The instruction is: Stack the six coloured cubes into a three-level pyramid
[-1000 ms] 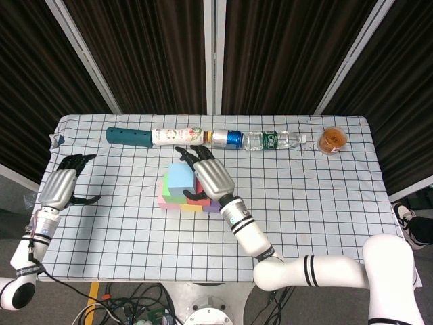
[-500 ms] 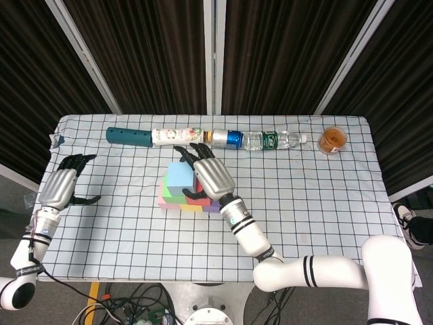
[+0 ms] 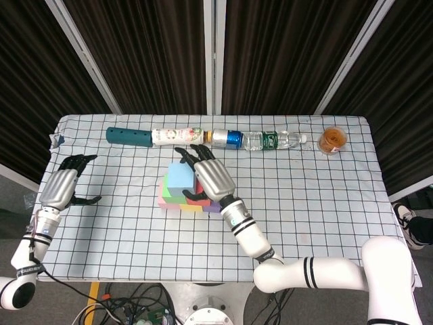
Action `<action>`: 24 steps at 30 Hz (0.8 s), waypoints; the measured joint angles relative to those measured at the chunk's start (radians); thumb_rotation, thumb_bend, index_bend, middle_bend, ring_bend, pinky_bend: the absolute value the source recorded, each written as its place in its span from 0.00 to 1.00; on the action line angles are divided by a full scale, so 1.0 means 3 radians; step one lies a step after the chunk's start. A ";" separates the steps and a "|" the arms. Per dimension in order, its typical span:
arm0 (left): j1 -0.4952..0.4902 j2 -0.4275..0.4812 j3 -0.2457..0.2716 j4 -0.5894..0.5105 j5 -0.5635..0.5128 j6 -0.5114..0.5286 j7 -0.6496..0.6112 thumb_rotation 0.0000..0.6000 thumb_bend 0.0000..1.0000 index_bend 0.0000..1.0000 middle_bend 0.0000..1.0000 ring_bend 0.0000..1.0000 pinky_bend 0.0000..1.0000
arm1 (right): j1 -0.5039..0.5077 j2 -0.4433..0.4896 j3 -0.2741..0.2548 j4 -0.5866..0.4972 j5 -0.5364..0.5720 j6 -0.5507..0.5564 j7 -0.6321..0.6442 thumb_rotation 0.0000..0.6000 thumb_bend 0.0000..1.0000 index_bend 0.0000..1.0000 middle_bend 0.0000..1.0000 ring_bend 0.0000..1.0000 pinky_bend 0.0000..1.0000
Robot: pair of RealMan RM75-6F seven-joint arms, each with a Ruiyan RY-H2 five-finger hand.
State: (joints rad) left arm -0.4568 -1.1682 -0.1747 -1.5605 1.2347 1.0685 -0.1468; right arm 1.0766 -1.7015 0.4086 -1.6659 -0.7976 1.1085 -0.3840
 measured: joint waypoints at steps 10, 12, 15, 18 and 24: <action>-0.0004 0.0004 0.0000 -0.0005 -0.0005 -0.0008 0.0000 1.00 0.10 0.13 0.12 0.06 0.06 | -0.0009 -0.0012 0.0007 0.0001 0.0009 -0.0002 -0.0038 1.00 0.19 0.09 0.29 0.03 0.00; -0.0005 0.0004 0.0002 -0.0003 -0.0005 -0.0015 -0.0002 1.00 0.10 0.13 0.12 0.06 0.06 | -0.0011 -0.0015 0.0008 0.0006 0.0012 -0.0003 -0.0038 1.00 0.19 0.09 0.29 0.03 0.00; -0.0006 0.0001 0.0002 0.0002 -0.0004 -0.0018 -0.0009 1.00 0.10 0.13 0.12 0.06 0.06 | -0.0013 -0.0021 0.0006 0.0017 0.0019 -0.0014 -0.0042 1.00 0.19 0.09 0.29 0.03 0.00; -0.0008 -0.0002 0.0006 0.0008 0.0000 -0.0023 -0.0017 1.00 0.10 0.13 0.12 0.06 0.06 | -0.0014 -0.0028 0.0003 0.0034 0.0037 -0.0035 -0.0043 1.00 0.19 0.09 0.29 0.03 0.00; -0.0007 -0.0009 0.0004 0.0025 0.0004 -0.0021 -0.0036 1.00 0.10 0.13 0.12 0.06 0.06 | -0.0016 -0.0039 0.0006 0.0041 0.0043 -0.0047 -0.0046 1.00 0.19 0.09 0.29 0.03 0.00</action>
State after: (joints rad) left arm -0.4590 -1.1709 -0.1735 -1.5531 1.2358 1.0621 -0.1578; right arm 1.0719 -1.7131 0.4105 -1.6536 -0.7848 1.0943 -0.3978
